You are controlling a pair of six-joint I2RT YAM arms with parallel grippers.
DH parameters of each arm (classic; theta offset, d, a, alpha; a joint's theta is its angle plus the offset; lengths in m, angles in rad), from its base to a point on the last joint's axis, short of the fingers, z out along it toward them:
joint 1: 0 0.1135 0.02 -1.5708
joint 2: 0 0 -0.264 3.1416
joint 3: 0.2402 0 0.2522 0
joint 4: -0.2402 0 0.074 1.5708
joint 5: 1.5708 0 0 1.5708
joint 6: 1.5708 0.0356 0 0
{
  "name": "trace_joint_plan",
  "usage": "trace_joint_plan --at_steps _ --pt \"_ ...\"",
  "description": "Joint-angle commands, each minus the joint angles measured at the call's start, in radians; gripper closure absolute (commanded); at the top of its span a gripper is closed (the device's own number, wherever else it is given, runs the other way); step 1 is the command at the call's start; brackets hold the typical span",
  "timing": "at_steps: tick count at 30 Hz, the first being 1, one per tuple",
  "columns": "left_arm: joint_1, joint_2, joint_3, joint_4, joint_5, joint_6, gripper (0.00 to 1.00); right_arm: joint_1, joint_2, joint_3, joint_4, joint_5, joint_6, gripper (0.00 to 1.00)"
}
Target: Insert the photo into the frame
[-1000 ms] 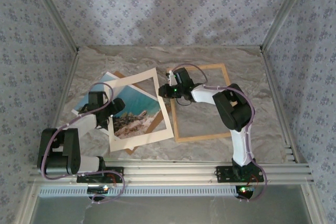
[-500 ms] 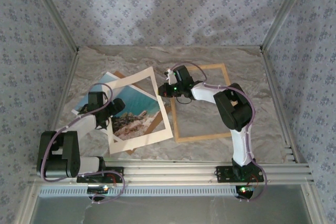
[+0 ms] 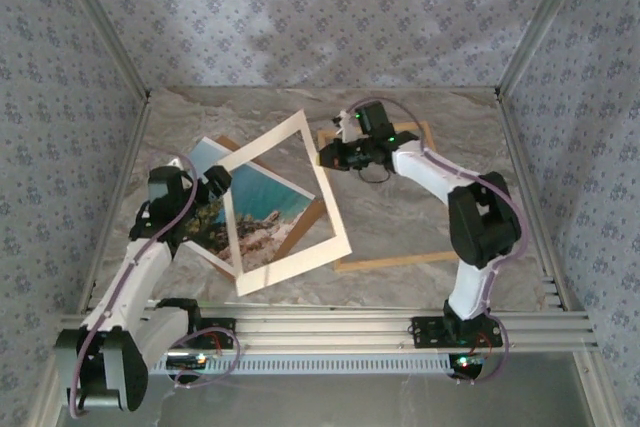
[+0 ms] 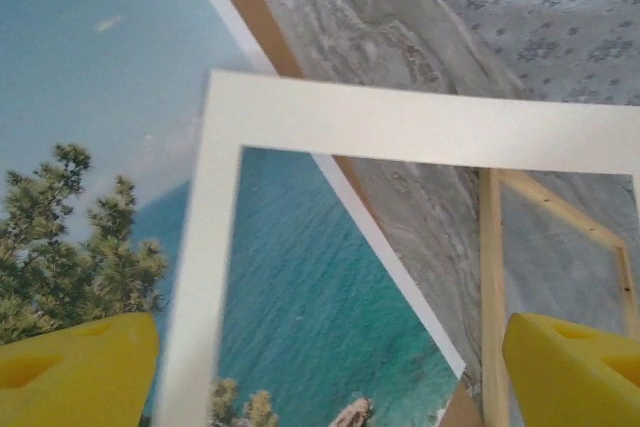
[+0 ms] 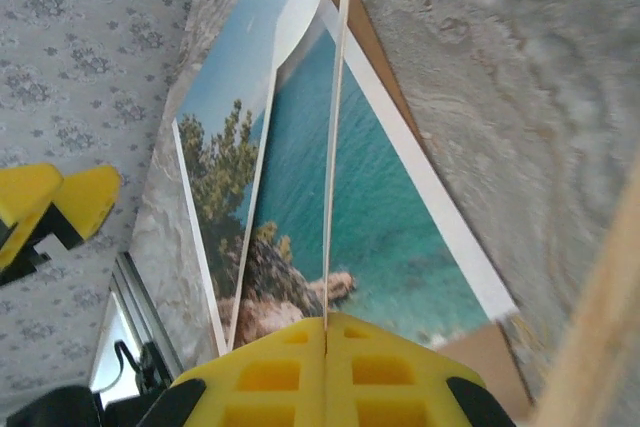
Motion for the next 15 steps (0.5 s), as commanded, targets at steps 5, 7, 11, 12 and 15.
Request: trace_joint_plan --at_steps 5,7,11,12,15 --pt "-0.043 -0.039 -0.007 -0.063 -0.003 -0.013 0.11 -0.232 -0.195 0.079 -0.499 -0.083 -0.273 1.0" --pt "-0.057 -0.028 -0.01 -0.061 -0.004 -0.008 0.11 -0.294 -0.226 0.092 -0.55 -0.075 -0.305 1.0" --pt "-0.095 -0.014 -0.009 -0.072 -0.01 0.014 0.12 -0.401 -0.229 0.18 -0.693 -0.059 -0.393 1.0" --pt "-0.102 -0.013 -0.01 -0.074 -0.015 0.016 0.12 -0.422 -0.226 0.204 -0.722 -0.061 -0.409 1.0" --pt "-0.123 -0.013 -0.01 -0.081 -0.025 0.025 0.12 -0.475 -0.219 0.262 -0.776 -0.051 -0.435 1.0"
